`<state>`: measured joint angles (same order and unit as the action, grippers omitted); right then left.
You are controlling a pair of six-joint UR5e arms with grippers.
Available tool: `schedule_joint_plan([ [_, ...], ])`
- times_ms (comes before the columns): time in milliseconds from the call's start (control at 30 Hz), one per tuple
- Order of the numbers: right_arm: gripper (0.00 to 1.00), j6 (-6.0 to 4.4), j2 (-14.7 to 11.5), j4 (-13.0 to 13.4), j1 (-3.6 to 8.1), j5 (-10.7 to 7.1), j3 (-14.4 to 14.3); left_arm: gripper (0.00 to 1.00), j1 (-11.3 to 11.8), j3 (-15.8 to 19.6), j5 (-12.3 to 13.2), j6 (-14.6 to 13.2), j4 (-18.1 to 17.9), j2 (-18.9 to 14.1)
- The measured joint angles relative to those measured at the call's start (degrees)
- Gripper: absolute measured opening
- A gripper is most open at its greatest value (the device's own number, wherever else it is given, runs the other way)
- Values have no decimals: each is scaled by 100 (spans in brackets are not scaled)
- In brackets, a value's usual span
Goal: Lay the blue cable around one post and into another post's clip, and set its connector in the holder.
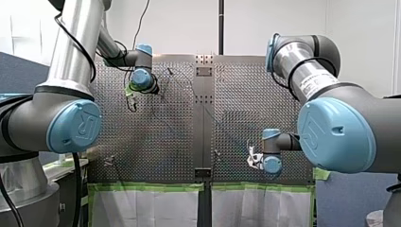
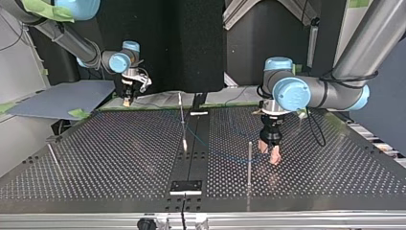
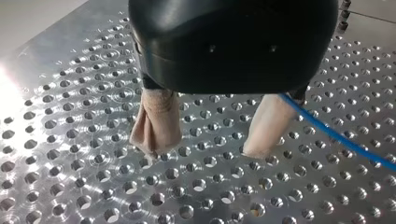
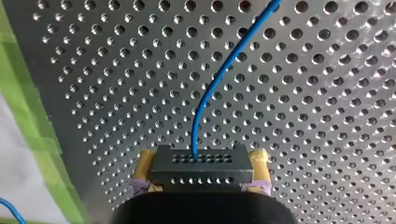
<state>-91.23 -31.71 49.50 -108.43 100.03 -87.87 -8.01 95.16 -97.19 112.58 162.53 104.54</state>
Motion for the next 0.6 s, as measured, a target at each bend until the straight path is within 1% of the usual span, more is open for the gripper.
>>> schedule_joint_plan([
  [233, 0, 40, 370, 370, -34, -22, 369, 100, -17, 0, -9, -14, 6, 0],
  [400, 0, 127, 642, 642, -80, -23, 642, 100, -31, 0, -12, -17, 20, 0],
  [500, 0, 168, 803, 803, -110, -19, 745, 100, -36, 0, -14, -18, 24, 0],
  [600, 0, 179, 962, 962, -127, -18, 788, 100, -45, 0, -14, -18, 25, -1],
])
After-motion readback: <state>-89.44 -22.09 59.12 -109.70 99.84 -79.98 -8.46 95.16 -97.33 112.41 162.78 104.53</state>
